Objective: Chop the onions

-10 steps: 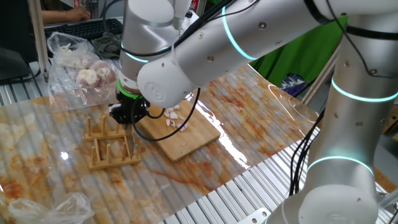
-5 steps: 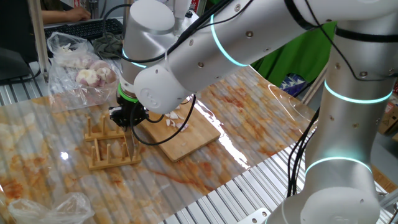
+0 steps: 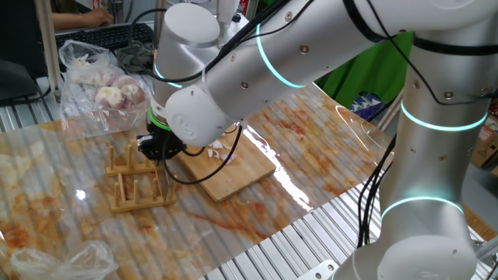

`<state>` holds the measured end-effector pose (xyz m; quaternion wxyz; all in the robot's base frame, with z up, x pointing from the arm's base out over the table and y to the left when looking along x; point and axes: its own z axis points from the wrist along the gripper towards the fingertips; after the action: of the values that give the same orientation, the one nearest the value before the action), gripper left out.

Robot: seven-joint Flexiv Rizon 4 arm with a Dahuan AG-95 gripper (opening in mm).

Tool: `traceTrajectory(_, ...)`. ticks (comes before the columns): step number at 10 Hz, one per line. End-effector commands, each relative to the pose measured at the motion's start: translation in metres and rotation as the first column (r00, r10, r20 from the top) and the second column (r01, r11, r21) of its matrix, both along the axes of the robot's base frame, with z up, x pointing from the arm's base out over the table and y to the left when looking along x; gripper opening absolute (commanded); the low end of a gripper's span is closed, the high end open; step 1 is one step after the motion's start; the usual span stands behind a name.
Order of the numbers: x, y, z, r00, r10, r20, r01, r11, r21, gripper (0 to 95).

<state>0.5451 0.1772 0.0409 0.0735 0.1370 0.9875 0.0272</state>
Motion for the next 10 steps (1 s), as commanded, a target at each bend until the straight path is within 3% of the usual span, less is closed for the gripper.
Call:
traceTrajectory(1, 0.0, 0.0, -0.001, 1.0, 0.0, -0.005, 0.0, 1.0, 0.0, 0.0)
traceTrajectory(2, 0.0, 0.0, -0.001, 1.0, -0.006, -0.01, 0.006, 1.0, 0.0, 0.0)
traceTrajectory(3, 0.0, 0.0, -0.002, 1.0, -0.009, -0.012, 0.009, 1.0, -0.002, 19.0)
traceTrajectory(8, 0.0, 0.001, 0.0, 1.0, -0.014, -0.02, 0.014, 1.0, -0.003, 19.0)
traceTrajectory(10, -0.001, 0.005, 0.018, 0.998, -0.024, -0.05, 0.025, 1.0, 0.003, 19.0)
